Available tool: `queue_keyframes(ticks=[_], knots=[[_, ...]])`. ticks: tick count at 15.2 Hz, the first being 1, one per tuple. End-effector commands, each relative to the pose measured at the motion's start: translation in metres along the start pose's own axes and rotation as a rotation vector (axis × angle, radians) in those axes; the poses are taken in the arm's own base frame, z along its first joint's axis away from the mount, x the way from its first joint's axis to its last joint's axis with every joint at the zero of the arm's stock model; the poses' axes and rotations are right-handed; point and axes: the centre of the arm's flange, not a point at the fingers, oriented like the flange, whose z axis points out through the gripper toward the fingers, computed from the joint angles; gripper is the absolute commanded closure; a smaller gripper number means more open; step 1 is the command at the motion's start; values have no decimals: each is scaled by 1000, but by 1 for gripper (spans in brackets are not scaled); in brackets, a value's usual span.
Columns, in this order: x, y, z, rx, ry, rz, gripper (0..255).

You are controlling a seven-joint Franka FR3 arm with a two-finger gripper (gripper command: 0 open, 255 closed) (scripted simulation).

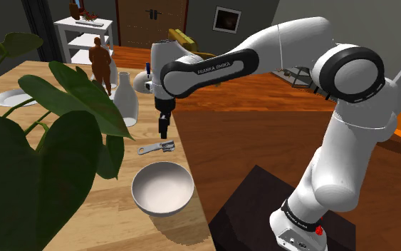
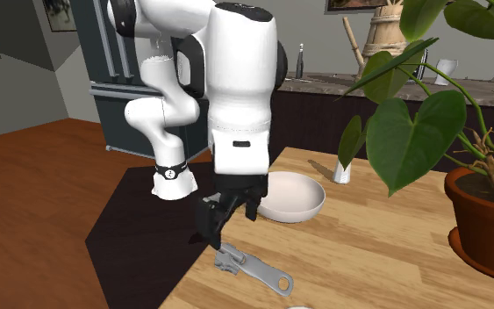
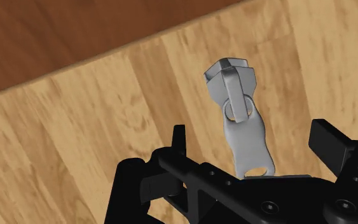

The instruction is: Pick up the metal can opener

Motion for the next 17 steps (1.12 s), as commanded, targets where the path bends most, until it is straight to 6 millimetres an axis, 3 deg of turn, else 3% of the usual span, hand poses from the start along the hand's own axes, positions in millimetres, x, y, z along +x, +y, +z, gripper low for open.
queue_keyframes(ticks=[1,3,12,13,17], knots=[[23,-10,19,0,-18,-52,0],[39,-16,33,0,-31,-92,0],[41,-16,73,0,-31,-92,0],[41,-16,73,0,-31,-92,255],[41,-15,73,0,-31,-92,255]])
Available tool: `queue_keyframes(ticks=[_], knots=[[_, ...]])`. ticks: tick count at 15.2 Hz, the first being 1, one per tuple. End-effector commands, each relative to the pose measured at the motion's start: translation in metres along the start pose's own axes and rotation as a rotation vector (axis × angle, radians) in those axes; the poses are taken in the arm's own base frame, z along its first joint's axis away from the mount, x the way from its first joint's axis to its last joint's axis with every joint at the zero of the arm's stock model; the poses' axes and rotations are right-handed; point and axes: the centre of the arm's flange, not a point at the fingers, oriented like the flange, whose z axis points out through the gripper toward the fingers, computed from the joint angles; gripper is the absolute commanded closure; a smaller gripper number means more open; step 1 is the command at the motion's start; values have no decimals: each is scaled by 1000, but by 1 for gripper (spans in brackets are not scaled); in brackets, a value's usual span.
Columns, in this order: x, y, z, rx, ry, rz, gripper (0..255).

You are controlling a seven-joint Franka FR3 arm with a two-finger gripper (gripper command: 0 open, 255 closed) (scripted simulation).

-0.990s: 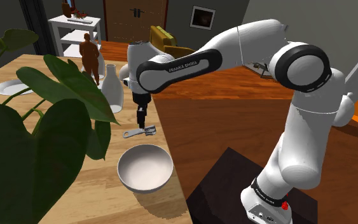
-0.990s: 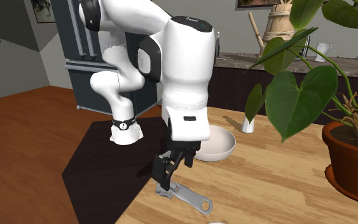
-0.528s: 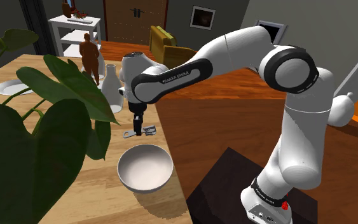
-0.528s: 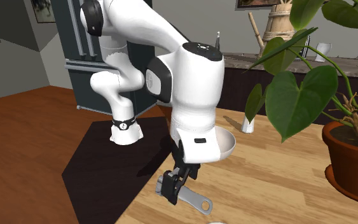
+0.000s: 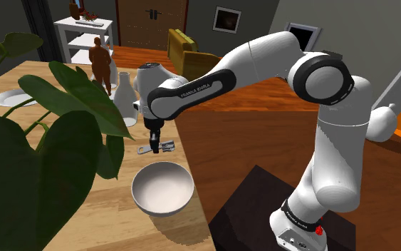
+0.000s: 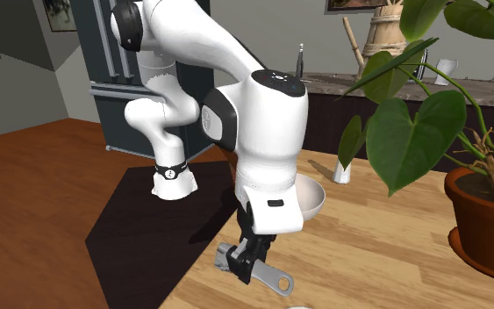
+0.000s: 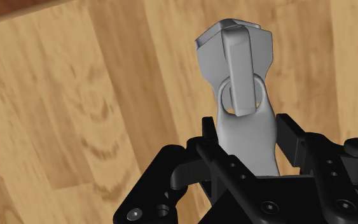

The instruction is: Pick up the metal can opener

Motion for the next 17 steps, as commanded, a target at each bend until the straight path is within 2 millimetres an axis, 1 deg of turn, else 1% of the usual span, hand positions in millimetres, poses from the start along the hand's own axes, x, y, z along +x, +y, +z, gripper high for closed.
queue_keyframes(ticks=[1,5,17], knots=[[0,0,1,0,-1,0,255],[0,-1,0,0,-1,0,255],[-6,0,-63,0,-1,0,255]])
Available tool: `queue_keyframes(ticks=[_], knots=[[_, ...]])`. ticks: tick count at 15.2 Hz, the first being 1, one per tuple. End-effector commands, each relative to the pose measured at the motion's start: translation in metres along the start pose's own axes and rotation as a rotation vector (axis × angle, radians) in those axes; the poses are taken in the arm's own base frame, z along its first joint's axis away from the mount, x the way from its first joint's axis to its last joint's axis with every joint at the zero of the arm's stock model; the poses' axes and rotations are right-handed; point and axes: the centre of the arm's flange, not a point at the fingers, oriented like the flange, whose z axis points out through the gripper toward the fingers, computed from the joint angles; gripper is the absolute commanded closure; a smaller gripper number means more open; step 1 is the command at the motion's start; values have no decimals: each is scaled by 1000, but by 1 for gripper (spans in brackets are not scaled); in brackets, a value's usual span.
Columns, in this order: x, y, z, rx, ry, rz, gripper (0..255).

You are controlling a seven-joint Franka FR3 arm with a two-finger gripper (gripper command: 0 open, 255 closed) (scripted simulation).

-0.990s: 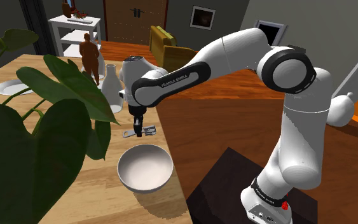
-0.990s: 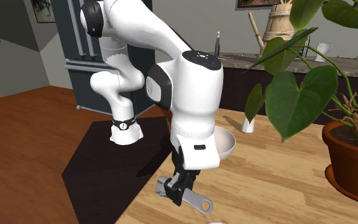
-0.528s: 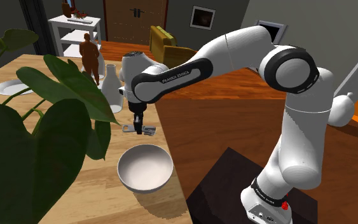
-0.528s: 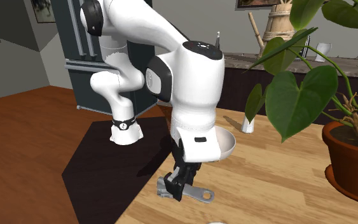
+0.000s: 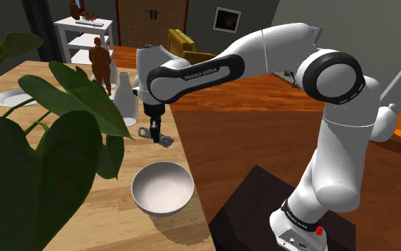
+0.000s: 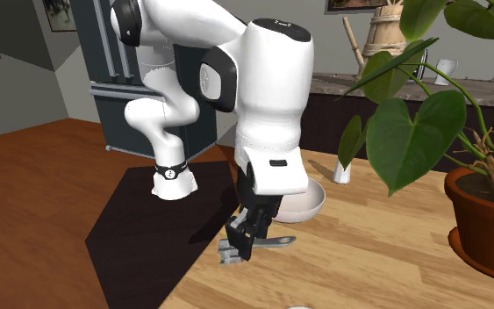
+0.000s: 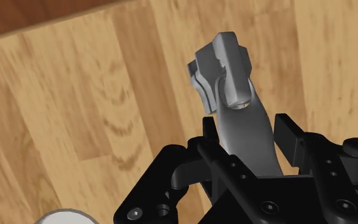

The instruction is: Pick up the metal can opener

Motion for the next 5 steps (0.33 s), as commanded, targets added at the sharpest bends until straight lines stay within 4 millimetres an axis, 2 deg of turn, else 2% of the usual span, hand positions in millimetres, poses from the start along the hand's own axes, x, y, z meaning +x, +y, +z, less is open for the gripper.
queue_keyframes(ticks=[1,3,5], knots=[[-1,0,-11,0,0,0,255],[-2,0,-21,0,0,0,255],[-2,0,-22,0,0,0,255]])
